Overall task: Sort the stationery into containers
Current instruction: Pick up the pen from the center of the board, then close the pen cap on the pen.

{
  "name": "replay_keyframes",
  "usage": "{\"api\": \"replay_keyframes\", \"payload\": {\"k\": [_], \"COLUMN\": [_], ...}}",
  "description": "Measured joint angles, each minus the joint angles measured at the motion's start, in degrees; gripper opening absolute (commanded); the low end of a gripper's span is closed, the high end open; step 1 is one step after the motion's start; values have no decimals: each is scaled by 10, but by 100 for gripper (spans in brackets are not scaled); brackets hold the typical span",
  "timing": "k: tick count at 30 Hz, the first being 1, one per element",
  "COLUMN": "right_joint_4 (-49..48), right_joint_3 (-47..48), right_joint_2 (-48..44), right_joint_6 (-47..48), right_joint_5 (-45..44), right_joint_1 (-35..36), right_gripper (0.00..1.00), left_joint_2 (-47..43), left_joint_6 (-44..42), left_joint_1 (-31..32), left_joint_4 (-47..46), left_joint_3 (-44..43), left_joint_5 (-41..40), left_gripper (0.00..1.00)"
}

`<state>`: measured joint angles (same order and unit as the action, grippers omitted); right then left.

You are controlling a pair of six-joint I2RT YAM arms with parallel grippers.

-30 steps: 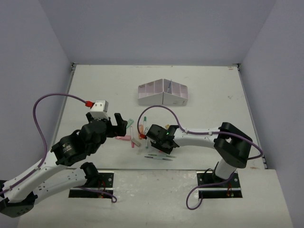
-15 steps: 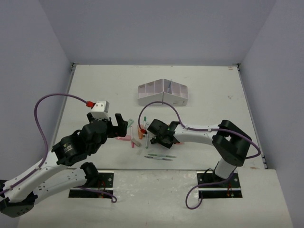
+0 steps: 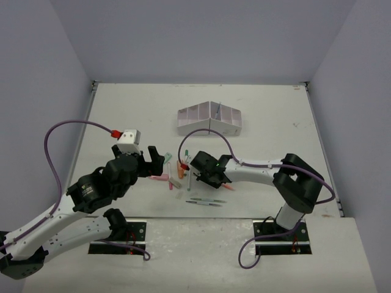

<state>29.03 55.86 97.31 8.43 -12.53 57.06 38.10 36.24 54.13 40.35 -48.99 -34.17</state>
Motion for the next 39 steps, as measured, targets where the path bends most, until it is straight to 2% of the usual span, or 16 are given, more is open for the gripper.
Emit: {"api": "replay_keyframes", "payload": {"k": [6, 12, 15, 18, 20, 22, 25, 30, 39], "right_joint_4": [14, 23, 23, 28, 30, 35, 42, 53, 61], "right_joint_3": [-2, -6, -12, -20, -27, -33, -37, -43, -72], "right_joint_2": [-67, -236, -315, -386, -426, -460, -490, -507, -508], "right_joint_6": [-4, -35, -71, -135, -174, -202, -228, -249, -258], "right_joint_5": [0, -19, -34, -59, -73, -83, -90, -90, -88], "right_joint_1": [11, 11, -8, -58, -88, -98, -99, -99, -99], "right_gripper": [0, 0, 0, 0, 0, 0, 0, 0, 0], "left_joint_2": [22, 112, 158, 212, 254, 287, 316, 348, 461], "left_joint_6": [4, 11, 10, 5, 3, 0, 1, 1, -6], "left_joint_1": [0, 0, 0, 2, 10, 23, 47, 79, 135], "left_joint_4": [-6, -29, -47, -68, -79, -81, -80, -79, -108], "left_joint_3": [0, 0, 0, 0, 0, 0, 0, 0, -1], "left_joint_5": [6, 43, 76, 112, 130, 141, 146, 151, 171], "left_gripper": [100, 99, 88, 72, 57, 53, 51, 37, 37]}}
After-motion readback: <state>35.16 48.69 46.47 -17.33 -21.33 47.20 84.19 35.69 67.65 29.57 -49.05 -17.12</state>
